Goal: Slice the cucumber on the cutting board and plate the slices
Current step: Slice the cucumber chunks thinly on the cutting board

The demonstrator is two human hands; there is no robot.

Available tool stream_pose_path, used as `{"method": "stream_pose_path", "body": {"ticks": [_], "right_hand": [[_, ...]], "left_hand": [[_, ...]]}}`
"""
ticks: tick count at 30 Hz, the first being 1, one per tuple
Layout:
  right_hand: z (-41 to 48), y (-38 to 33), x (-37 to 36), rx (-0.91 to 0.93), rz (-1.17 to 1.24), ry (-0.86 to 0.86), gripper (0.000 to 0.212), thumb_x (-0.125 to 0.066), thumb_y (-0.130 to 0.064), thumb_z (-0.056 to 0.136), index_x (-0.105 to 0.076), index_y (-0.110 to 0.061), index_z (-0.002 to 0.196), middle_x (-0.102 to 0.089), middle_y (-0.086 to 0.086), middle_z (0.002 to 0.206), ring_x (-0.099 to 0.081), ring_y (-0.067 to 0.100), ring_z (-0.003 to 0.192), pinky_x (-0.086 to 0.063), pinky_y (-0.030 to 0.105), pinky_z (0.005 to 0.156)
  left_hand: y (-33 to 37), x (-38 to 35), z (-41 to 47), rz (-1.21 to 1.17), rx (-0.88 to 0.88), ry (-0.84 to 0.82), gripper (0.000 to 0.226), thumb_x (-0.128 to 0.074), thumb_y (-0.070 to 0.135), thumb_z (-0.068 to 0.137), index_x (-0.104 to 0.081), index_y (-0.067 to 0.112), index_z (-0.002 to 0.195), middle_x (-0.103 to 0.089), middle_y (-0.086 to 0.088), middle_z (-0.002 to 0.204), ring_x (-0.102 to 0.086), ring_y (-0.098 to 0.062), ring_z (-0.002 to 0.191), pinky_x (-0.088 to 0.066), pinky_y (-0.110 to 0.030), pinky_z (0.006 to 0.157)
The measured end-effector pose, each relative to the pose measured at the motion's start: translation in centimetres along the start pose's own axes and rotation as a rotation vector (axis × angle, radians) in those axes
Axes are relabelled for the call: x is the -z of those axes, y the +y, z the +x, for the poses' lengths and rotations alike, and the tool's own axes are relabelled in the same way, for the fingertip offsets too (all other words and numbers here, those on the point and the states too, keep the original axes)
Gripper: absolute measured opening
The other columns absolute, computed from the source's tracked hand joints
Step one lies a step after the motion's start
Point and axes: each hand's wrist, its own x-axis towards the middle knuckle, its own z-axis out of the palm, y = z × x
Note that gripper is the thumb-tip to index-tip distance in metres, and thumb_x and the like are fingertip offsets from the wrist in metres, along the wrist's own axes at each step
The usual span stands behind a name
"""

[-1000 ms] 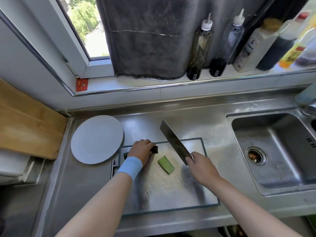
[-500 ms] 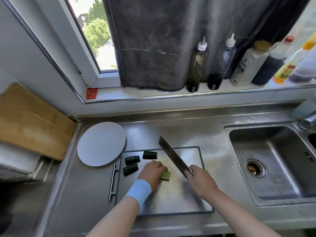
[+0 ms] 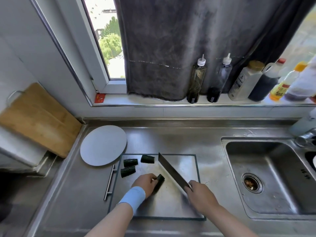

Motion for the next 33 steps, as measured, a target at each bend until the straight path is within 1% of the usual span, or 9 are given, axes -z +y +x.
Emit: {"method": "stream_pose_path", "body": {"ticks": [3,6,8,13,18,22,26,29,33], "right_hand": [[-0.5,-0.1,-0.5,-0.024,-0.045,-0.004,0.024,-0.04,-0.04,0.099,-0.049,-0.025,0.083,-0.059,-0.005,0.081,-0.054,0.022,0.075,-0.038,0.028,0.057],[-1.0,-0.6,-1.3,-0.033,-0.07,-0.001,0.025,-0.039,-0.04,0.098,-0.043,-0.027,0.077,-0.057,-0.005,0.079,-0.051,0.023,0.074,-0.036,0.028,0.056],[-1.3,-1.1,-1.8,-0.033,-0.081,0.014,0.024,-0.039,-0.04,0.098,-0.043,-0.026,0.078,-0.057,-0.005,0.079,-0.051,0.023,0.074,-0.039,0.033,0.059],[-1.4,-2.2,-2.8,-0.016,-0.087,0.03,0.02,-0.04,-0.038,0.099,-0.054,-0.024,0.096,-0.06,-0.005,0.084,-0.053,0.023,0.076,-0.042,0.033,0.064],[-1.8,-3.3,-3.9,-0.012,-0.071,0.04,0.019,-0.043,-0.036,0.099,-0.055,-0.031,0.112,-0.068,-0.001,0.095,-0.06,0.023,0.086,-0.039,0.032,0.066],[-1.8,-3.6,-4.3,-0.013,-0.064,0.04,0.021,-0.042,-0.036,0.099,-0.056,-0.033,0.113,-0.07,-0.001,0.095,-0.062,0.024,0.09,-0.038,0.031,0.064],[-1.5,-3.2,-4.4,0.014,-0.044,0.032,0.025,-0.04,-0.037,0.097,-0.06,-0.036,0.112,-0.071,-0.005,0.09,-0.064,0.022,0.087,-0.043,0.031,0.064],[-1.4,-2.9,-4.4,0.041,-0.027,0.025,0.027,-0.039,-0.036,0.098,-0.061,-0.038,0.113,-0.07,-0.006,0.091,-0.063,0.019,0.085,-0.041,0.03,0.063],[-1.4,-2.6,-4.2,0.091,-0.035,0.009,0.026,-0.039,-0.034,0.099,-0.062,-0.035,0.111,-0.07,-0.004,0.095,-0.063,0.023,0.088,-0.038,0.03,0.063]], "left_hand": [[-0.4,0.1,0.2,0.022,-0.005,0.021,0.034,-0.045,0.037,0.094,-0.055,0.024,0.123,-0.057,-0.001,0.12,-0.056,-0.021,0.104,-0.045,-0.029,0.088],[-0.7,-0.3,0.3,0.039,-0.064,0.027,0.043,-0.057,0.042,0.085,-0.05,0.023,0.123,-0.044,0.003,0.121,-0.052,-0.019,0.107,-0.042,-0.028,0.089],[-0.8,-0.6,0.4,0.066,-0.107,0.015,0.044,-0.061,0.033,0.082,-0.05,0.024,0.124,-0.043,0.003,0.121,-0.051,-0.019,0.107,-0.044,-0.028,0.09],[-1.9,-1.7,0.4,0.038,-0.201,0.051,0.041,-0.054,0.015,0.085,-0.051,0.026,0.124,-0.046,0.002,0.119,-0.051,-0.019,0.106,-0.046,-0.029,0.091],[-2.7,-2.6,-0.2,0.068,-0.287,0.07,0.044,-0.053,0.028,0.087,-0.043,0.026,0.13,-0.045,0.002,0.125,-0.051,-0.021,0.108,-0.047,-0.03,0.088],[-3.1,-3.2,0.0,0.111,-0.401,0.157,0.034,-0.046,0.021,0.093,-0.049,0.02,0.127,-0.045,0.001,0.125,-0.047,-0.018,0.109,-0.046,-0.029,0.087],[-2.7,-3.7,0.4,0.158,-0.475,0.161,0.034,-0.046,0.015,0.094,-0.052,0.017,0.128,-0.046,-0.002,0.124,-0.049,-0.021,0.106,-0.046,-0.03,0.085],[-2.4,-3.9,0.5,0.165,-0.448,0.162,0.034,-0.047,0.015,0.093,-0.053,0.016,0.127,-0.046,-0.003,0.124,-0.051,-0.023,0.106,-0.045,-0.027,0.081],[-2.2,-4.6,0.3,0.175,-0.43,0.193,0.033,-0.046,0.016,0.093,-0.055,0.013,0.125,-0.046,-0.004,0.126,-0.05,-0.022,0.108,-0.045,-0.028,0.084]]}}
